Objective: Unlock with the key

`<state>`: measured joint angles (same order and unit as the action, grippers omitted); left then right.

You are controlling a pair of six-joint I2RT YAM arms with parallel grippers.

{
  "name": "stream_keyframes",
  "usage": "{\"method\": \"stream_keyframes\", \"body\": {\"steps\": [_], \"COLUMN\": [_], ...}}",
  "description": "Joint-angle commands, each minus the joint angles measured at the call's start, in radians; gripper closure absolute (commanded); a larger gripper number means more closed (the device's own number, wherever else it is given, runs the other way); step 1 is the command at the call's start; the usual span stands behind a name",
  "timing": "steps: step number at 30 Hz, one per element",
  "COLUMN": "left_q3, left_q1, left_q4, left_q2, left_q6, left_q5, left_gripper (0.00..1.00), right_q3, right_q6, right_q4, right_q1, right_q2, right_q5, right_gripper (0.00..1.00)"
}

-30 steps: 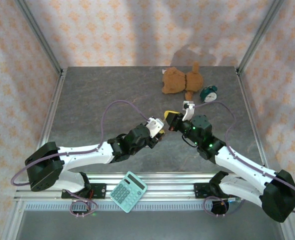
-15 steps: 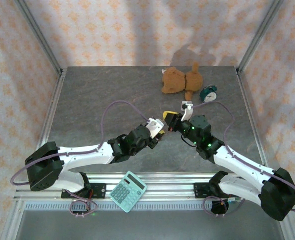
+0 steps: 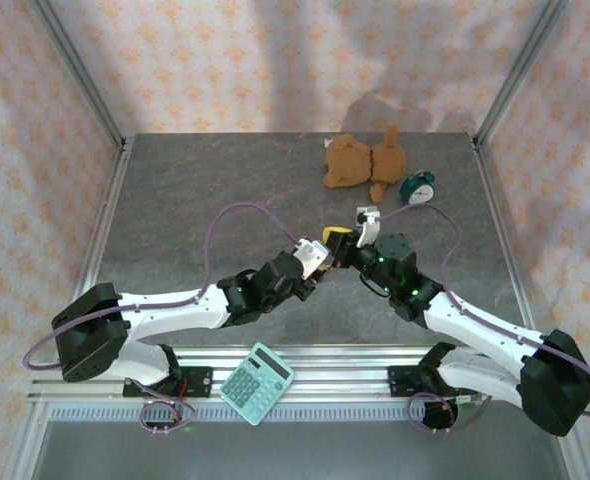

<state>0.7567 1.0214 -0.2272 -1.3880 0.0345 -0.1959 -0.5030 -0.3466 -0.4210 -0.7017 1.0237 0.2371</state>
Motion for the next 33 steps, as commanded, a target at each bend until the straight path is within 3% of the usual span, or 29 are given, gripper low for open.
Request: {"method": "stream_keyframes", "body": {"steps": [1,20,33], "left_q3": [0.061,0.065,0.035], "left_q1": [0.006,0.002,-0.006], "left_q4": [-0.130,-0.166,-0.204], "left_q2": [0.019,0.042,0.093], "left_q6": [-0.018,0.003,-0.025], "left_q5": [-0.048,-0.055,-0.009], "left_gripper": [0.67,0.68,0.70], "right_q3": [0.038,0.059,0.063], "right_q6": [0.003,-0.024,-0.022], "right_q4": [0.030,0.010,0.008], "right_q1": [-0.031,-0.033,-0.032], "right_q2": [0.003,0.060,0.071], "right_q5": [0.022,0.133,0.128], "right_gripper": [0.95,0.95,0.95]}}
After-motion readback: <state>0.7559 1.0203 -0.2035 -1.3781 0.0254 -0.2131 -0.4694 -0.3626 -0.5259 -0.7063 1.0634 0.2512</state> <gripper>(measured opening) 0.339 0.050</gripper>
